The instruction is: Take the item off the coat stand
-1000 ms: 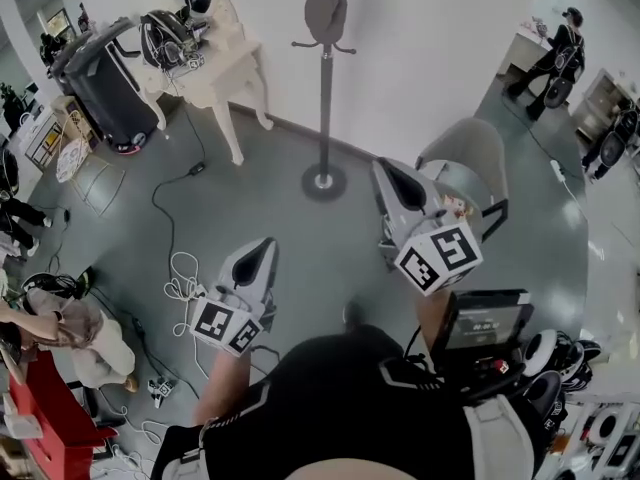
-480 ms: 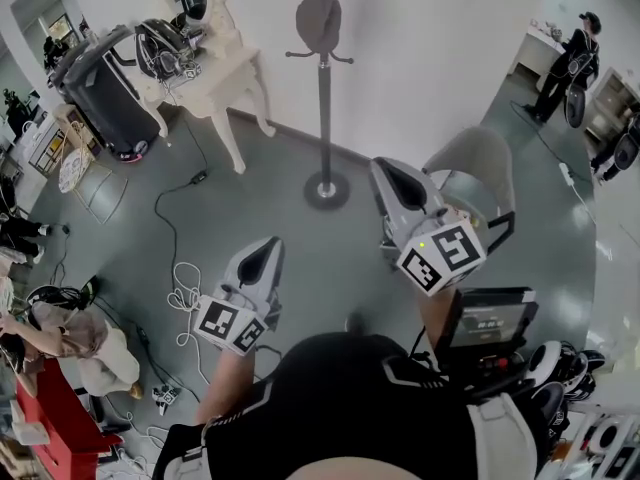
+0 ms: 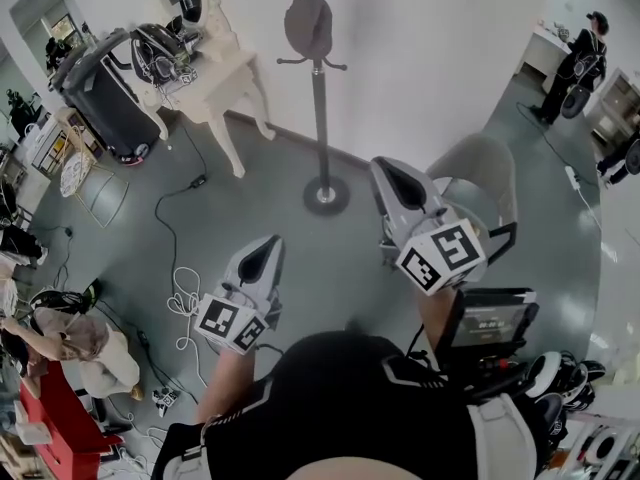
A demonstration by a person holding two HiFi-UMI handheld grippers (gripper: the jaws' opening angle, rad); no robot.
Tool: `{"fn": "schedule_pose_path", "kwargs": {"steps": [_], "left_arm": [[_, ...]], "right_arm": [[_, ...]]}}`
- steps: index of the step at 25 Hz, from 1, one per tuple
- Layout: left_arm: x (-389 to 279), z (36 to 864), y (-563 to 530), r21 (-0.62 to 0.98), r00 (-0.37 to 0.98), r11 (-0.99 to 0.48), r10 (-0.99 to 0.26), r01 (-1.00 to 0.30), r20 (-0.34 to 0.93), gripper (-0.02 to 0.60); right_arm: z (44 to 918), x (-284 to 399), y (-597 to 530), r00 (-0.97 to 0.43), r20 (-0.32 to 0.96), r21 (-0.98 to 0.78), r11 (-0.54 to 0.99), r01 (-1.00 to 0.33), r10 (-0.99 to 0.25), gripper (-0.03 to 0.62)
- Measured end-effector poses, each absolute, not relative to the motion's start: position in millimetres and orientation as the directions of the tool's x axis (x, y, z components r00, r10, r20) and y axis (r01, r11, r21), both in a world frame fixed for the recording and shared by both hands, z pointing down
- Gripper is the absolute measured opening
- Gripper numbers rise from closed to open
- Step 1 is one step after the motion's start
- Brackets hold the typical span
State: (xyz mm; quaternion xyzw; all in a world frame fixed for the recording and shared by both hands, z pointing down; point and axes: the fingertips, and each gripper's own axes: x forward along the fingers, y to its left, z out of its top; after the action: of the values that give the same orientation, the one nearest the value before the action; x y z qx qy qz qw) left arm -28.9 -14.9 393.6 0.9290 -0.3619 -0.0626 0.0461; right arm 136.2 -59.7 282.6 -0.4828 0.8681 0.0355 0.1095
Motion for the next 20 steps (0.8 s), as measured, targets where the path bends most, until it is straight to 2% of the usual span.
{"fn": "schedule_pose_path", "kwargs": {"steps": [20], "left_arm": [[30.3,397.0,-66.3,0.127,0.703,-0.702,-0.710,-0.701,-0.045,0.011]], "right_arm": [[290.2,188.8,-118.2,-0.551,-0.225,-0.071,0.578,-0.813,-0.804,0.009]]}}
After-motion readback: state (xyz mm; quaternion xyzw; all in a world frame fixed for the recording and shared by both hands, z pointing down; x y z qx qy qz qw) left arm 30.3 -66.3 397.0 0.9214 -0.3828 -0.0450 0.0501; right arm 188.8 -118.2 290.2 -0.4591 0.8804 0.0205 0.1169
